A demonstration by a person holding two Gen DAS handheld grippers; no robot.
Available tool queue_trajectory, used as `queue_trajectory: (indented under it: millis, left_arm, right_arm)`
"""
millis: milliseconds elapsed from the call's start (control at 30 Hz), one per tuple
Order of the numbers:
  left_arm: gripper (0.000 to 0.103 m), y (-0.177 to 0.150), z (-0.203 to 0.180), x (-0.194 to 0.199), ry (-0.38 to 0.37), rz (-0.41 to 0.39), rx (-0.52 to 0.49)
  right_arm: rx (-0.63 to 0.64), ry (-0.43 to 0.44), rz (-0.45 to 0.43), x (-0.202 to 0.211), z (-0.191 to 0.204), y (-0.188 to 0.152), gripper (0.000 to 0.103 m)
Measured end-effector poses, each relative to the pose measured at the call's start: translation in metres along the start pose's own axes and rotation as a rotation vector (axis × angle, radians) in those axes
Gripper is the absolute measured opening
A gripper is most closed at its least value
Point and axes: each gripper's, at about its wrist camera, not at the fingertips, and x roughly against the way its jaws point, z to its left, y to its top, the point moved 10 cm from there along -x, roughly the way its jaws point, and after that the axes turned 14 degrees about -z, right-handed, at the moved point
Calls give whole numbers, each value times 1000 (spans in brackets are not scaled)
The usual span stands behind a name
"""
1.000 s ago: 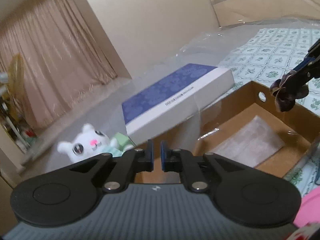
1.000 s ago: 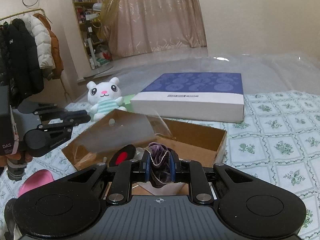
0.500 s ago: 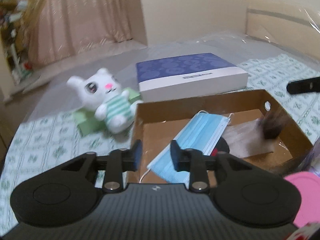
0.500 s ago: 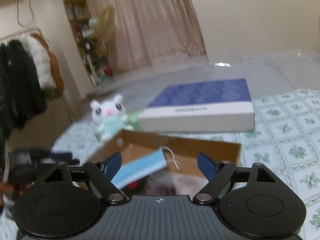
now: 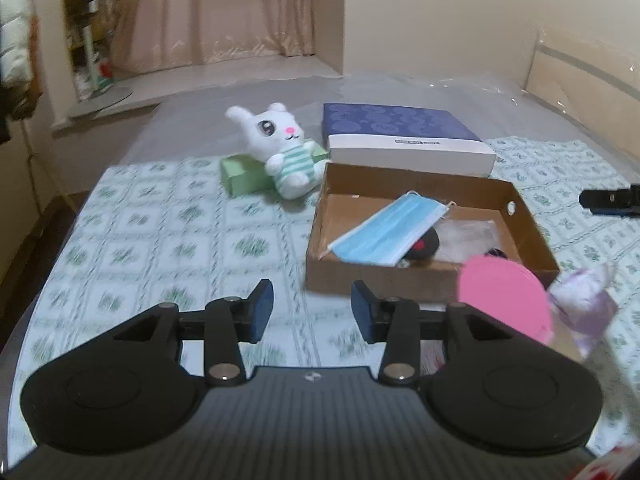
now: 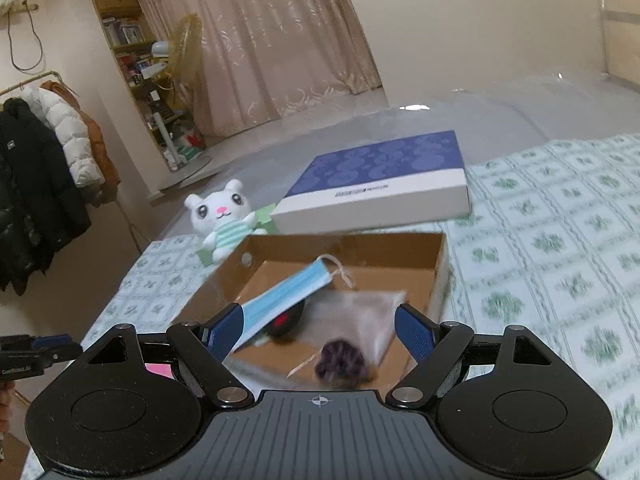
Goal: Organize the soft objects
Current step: 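Open both tools over the box and move back toward the remaining items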
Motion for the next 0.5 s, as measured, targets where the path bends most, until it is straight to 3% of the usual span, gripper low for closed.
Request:
queue_trajectory:
  millis: [267,500]
  left_arm:
    - [41,-32,1,92,26,8,137]
    - [41,-50,0,150,110,-11,140]
  right_arm:
    - [-103,5,-4,72,17,-20,82]
    - [-144,-16,-5,128,24,-38,82]
